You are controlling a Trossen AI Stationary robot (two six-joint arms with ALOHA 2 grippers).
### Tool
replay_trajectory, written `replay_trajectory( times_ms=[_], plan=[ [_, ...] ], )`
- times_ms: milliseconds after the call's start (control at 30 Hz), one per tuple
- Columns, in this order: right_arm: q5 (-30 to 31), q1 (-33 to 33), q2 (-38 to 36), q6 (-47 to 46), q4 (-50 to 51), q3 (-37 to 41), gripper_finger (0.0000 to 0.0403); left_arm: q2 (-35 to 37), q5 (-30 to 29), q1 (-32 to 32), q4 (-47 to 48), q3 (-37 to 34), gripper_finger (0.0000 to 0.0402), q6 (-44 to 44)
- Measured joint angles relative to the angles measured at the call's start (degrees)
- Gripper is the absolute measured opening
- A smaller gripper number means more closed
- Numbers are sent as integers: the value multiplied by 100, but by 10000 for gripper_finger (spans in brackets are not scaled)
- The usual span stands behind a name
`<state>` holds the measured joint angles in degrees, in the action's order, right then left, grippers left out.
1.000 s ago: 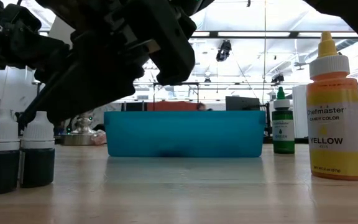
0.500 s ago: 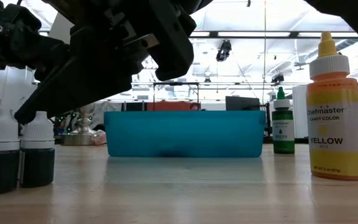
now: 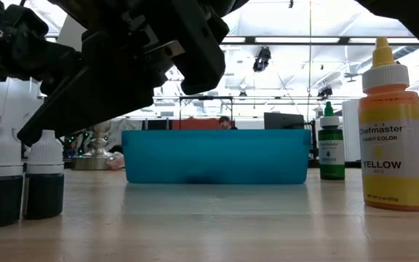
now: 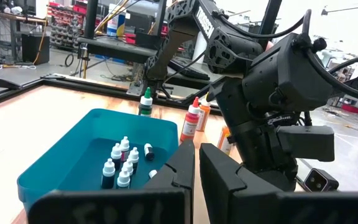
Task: Pick & Place food coloring
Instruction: Put the small orange food coloring bottle into the blue bin
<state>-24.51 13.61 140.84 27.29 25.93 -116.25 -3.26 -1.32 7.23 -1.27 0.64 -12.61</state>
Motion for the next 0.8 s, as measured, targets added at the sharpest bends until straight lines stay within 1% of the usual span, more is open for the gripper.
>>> replay_trajectory(
  times_ms=[167,567,800],
  plan=[
    [7,-2,2,-2,-18,0,47,1,0,0,0,0,0,-1],
    [22,-2,13,-103,-39,0,117,0,0,0,0,0,0,0],
    [20,-3,13,-138,30,20,134,-1,0,-1,1,1,0,-1]
  ],
)
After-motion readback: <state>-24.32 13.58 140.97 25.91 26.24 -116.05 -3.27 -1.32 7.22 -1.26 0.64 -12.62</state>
